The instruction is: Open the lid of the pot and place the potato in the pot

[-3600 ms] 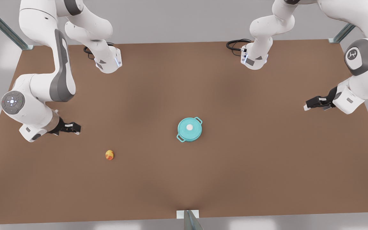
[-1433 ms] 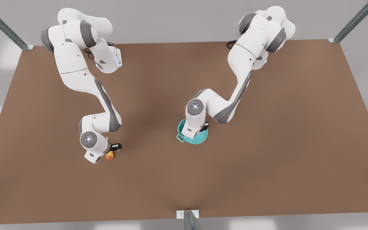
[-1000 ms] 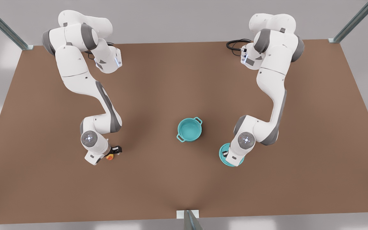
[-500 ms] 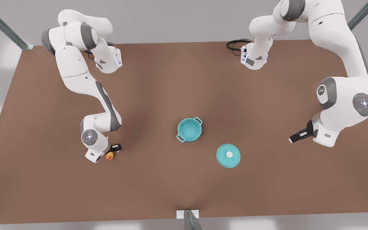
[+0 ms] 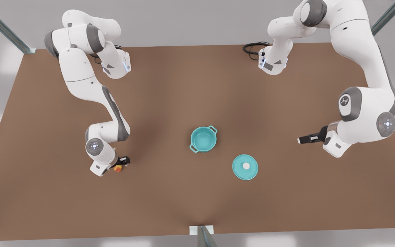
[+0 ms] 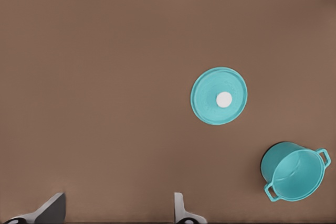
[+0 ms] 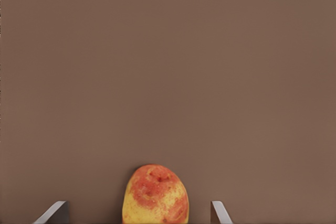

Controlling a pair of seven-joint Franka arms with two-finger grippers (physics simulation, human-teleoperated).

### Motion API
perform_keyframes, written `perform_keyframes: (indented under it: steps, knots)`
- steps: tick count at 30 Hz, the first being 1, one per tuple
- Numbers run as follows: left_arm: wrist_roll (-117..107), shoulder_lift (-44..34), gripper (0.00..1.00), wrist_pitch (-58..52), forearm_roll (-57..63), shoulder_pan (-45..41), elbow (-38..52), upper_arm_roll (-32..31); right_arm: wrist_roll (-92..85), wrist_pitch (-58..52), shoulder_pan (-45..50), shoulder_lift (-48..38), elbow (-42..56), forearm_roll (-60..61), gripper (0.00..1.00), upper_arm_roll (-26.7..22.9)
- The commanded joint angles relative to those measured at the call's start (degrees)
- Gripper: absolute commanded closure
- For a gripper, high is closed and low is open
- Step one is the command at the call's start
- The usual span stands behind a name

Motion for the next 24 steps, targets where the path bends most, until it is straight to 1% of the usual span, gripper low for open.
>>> perform_keyframes:
  steps: [1, 15, 16, 19, 22, 24]
  knots:
    - [4.49, -0.1, 0.0, -2.3, -0.38, -0.09, -0.38, -0.04, -1.23, 0.16, 0.05, 0.28, 0.14, 0.21, 0.0, 0.0]
    - [2.29, -0.01, 0.0, -2.4, -0.03, -0.97, -0.29, -0.04, -1.4, 0.86, 0.05, 2.48, 0.76, 0.03, 0.0, 0.0]
    - [2.29, -0.01, 0.0, -2.4, -0.03, -0.88, -0.29, -0.04, -1.4, 0.86, -0.03, 2.48, 0.85, 0.12, 0.01, 0.0]
    - [2.91, -0.01, 0.0, -2.48, -0.03, -0.8, -0.29, 0.04, -1.49, 0.86, 0.05, 2.48, 1.11, 0.03, 0.15, 0.09]
    - [2.82, -0.01, 0.0, -2.48, -0.03, -0.8, -0.29, 0.04, -1.58, 0.86, 0.05, 2.57, 1.2, -0.05, 0.26, 0.0]
    - [2.82, -0.01, 0.0, -2.48, -0.03, -0.88, -0.38, 0.04, -2.01, 0.86, 0.05, 2.92, 1.2, -0.05, 0.26, 0.09]
